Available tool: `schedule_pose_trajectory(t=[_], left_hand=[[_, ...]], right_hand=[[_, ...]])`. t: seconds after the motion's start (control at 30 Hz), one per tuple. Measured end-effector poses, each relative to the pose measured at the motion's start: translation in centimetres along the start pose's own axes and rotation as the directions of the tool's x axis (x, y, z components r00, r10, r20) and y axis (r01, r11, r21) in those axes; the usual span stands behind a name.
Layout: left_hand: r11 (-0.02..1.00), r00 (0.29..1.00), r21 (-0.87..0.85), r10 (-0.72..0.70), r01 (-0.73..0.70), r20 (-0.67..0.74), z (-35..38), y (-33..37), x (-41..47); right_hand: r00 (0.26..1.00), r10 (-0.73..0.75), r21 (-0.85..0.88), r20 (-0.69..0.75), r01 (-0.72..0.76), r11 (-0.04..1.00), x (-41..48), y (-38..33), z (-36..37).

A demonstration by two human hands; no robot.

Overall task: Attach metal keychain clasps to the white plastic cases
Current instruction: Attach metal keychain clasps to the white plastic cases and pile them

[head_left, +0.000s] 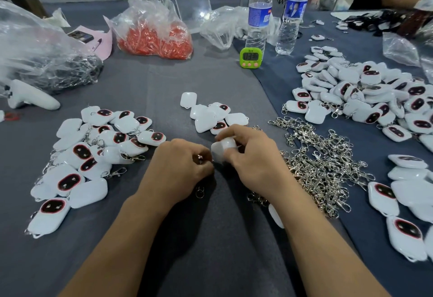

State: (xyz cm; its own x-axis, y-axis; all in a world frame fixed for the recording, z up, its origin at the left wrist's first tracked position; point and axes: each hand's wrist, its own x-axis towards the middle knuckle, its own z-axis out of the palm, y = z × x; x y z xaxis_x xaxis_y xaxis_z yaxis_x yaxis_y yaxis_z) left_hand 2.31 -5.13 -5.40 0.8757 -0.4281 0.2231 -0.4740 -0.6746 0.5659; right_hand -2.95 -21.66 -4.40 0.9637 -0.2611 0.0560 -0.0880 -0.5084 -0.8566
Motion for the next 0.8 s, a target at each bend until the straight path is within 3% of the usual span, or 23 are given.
schedule_pose_trajectory(t=[0.43, 0.8], left_hand=[[0.999, 1.000, -0.045, 0.023, -0.023, 0.001, 0.13, -0.23, 0.03], [1.000, 1.000, 0.015, 0.021, -0.021, -0.016, 0.10, 0.31, -0.36]], right_hand=[[1.000, 0.010, 0.008, 0.022, -0.011, 1.000, 0.32, 0.05, 0.01], [0.997, -0.005, -0.077, 0.074, 0.011, 0.997, 0.16, -0.40, -0.46]])
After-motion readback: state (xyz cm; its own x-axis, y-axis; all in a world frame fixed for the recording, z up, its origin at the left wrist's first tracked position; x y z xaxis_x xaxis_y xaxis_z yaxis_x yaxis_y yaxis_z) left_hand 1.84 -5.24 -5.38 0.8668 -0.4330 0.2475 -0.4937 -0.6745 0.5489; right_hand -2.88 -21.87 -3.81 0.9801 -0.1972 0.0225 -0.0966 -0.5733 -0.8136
